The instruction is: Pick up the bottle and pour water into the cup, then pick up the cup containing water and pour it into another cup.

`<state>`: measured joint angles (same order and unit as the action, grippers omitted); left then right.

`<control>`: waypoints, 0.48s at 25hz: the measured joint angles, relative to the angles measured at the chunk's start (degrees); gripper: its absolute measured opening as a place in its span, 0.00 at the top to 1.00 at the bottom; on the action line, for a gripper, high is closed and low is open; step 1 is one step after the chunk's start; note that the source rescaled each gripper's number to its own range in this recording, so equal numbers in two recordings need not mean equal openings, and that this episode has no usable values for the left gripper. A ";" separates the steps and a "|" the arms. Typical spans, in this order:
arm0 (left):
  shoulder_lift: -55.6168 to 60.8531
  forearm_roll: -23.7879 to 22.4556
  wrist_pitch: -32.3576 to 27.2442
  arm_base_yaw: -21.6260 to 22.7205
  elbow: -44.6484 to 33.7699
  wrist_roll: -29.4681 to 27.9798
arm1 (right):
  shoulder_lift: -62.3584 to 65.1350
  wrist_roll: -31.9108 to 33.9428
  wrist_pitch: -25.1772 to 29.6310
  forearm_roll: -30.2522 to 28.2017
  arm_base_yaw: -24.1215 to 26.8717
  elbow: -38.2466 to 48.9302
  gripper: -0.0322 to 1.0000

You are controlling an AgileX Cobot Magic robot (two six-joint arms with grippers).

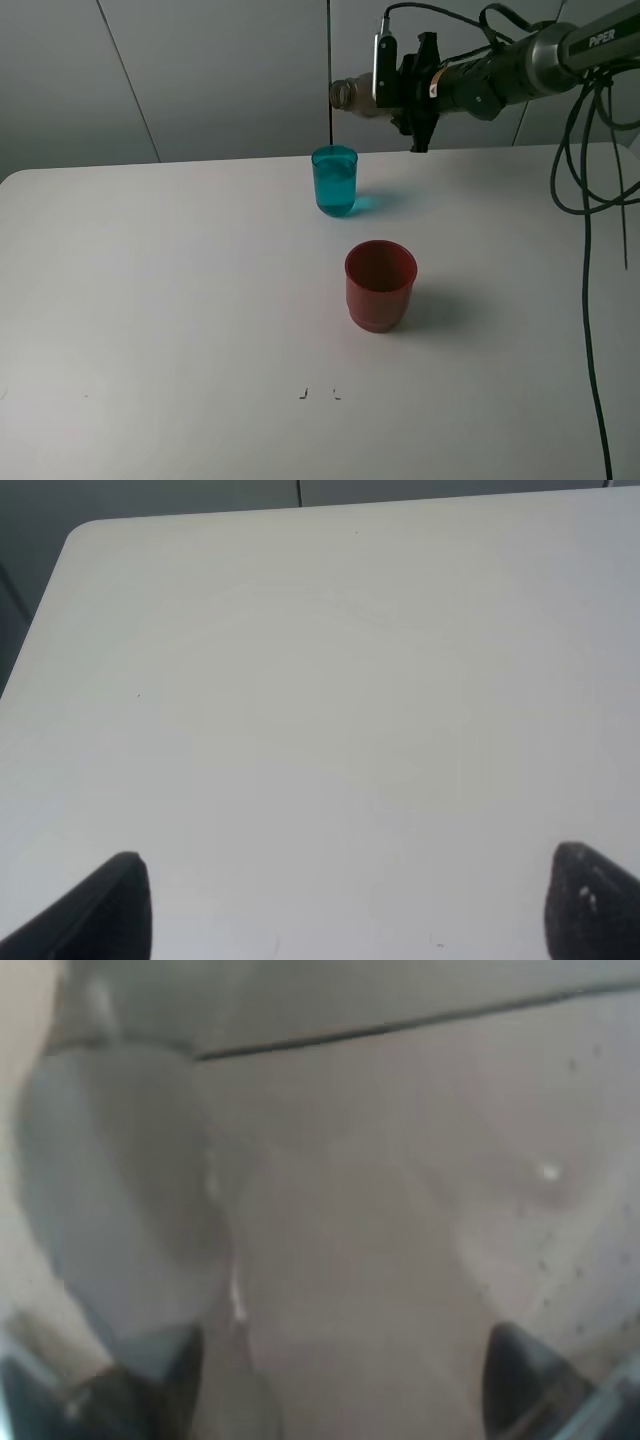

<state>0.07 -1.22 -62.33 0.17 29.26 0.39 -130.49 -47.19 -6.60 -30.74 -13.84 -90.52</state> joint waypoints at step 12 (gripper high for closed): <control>0.00 0.00 0.00 0.00 0.00 -0.39 | 2.13 37.93 -0.21 0.00 1.26 1.54 0.97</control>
<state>0.07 -1.22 -62.33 0.17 29.26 0.00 -128.36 -9.26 -6.81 -30.74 -12.58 -88.98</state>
